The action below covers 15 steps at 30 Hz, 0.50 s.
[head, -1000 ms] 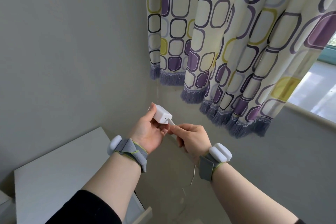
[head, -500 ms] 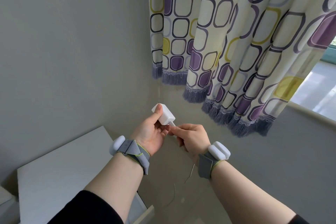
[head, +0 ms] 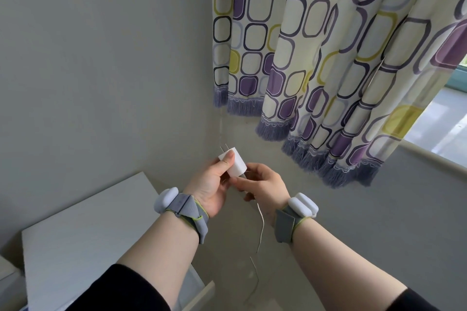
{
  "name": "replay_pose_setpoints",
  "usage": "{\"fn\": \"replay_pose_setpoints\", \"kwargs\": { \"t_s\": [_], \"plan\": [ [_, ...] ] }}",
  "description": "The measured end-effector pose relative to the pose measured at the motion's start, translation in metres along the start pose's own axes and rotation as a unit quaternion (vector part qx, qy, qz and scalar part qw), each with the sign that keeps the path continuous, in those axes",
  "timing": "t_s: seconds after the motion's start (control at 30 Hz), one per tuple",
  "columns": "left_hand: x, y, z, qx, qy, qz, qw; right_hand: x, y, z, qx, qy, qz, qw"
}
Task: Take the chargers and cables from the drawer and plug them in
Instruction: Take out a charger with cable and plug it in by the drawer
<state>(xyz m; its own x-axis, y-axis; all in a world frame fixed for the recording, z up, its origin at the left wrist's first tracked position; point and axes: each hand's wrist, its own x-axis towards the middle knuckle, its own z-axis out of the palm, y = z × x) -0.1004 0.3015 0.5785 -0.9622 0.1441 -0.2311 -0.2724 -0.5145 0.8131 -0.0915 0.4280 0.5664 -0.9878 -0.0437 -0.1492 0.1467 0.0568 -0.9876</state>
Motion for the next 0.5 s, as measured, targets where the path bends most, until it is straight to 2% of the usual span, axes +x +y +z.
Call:
{"fn": "replay_pose_setpoints", "kwargs": {
  "t_s": [0.1,0.27,0.5],
  "plan": [
    [0.0,-0.001,-0.006,0.025,-0.012,0.001,1.0,0.001,0.001,0.006,-0.006,0.003,-0.015,1.0],
    [0.004,0.002,-0.015,-0.001,-0.01,-0.005,1.0,0.01,-0.001,0.01,-0.038,0.023,-0.03,0.999],
    [0.016,-0.015,-0.042,-0.004,0.062,-0.11,0.992,0.039,-0.001,0.017,-0.053,0.064,-0.031,0.996]
  ]
}}
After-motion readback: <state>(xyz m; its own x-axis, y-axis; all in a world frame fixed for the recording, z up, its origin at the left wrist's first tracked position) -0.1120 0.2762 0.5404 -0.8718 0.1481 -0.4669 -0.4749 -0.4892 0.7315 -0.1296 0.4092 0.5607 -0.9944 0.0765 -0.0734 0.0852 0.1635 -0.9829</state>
